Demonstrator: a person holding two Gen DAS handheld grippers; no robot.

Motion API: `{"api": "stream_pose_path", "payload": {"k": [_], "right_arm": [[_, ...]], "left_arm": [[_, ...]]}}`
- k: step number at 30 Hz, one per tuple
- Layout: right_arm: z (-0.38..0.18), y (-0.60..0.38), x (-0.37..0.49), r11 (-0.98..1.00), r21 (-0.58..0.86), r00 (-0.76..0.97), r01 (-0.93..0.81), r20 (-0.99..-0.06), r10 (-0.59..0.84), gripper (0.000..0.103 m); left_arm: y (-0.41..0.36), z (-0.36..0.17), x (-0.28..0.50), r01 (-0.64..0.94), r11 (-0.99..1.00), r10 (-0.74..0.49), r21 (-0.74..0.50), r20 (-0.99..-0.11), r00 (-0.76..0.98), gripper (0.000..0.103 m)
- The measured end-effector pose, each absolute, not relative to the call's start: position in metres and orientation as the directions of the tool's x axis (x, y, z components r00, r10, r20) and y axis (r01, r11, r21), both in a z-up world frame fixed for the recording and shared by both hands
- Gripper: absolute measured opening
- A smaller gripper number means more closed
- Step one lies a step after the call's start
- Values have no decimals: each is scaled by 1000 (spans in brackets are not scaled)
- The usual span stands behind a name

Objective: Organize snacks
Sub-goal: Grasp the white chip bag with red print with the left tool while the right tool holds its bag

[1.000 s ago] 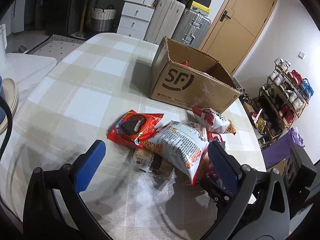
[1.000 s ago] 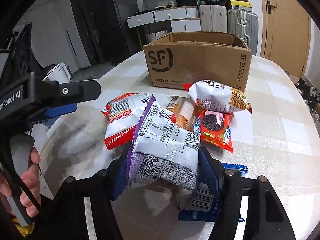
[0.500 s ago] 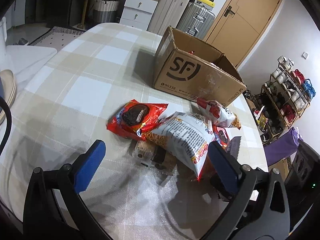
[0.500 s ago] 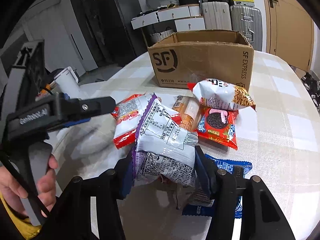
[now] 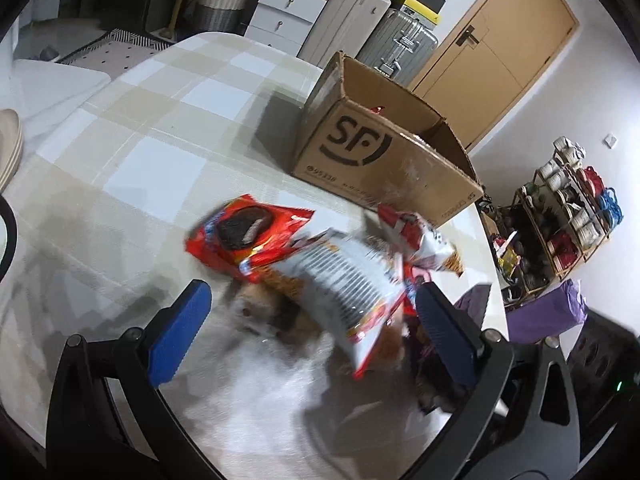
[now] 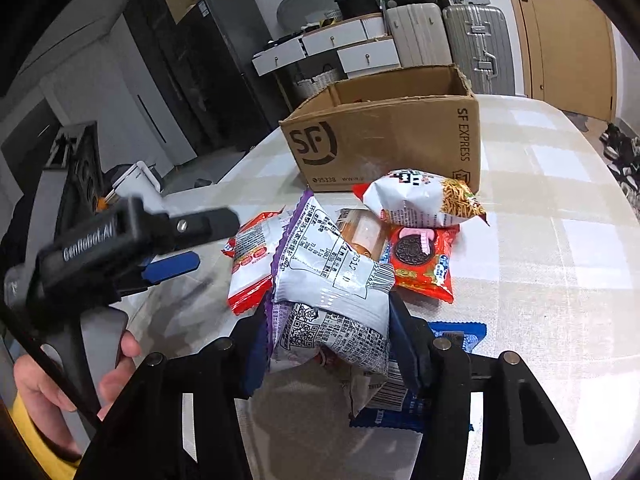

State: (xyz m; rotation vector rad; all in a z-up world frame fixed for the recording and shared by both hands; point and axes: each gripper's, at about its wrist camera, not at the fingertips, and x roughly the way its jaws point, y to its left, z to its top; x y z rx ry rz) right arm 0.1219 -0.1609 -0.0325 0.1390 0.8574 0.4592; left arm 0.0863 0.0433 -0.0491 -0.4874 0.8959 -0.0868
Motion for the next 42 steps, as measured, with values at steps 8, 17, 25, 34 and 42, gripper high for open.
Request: {"api": "stream_pose_path", "payload": {"k": [8,17,25,34,42], "right_arm": [[-27,-170,115,887,321,569,-332,-682,460,53],[-26,-174,118,881,339,557,-331,-683,472,53],[-24,-175,115,886,336,564,-319,-684,462,53],[-26,-175,114,890,335,570,-309,-684,456,54],[-26,-178,113,889,342,577,-303,-677,457,54]], "left_arm": [[18,-70,118,-222,879,-240,-421,-796,556,102],[-4,-73,114,-166,930,-184,-329,-804,565,74],[-1,-65,93,-27,938,-262,-345,-760,594,49],[14,-61,78,36,939,-293,-343,-739,606,45],[8,-53,70,78,943,-300,-325,-721,624,44]]}}
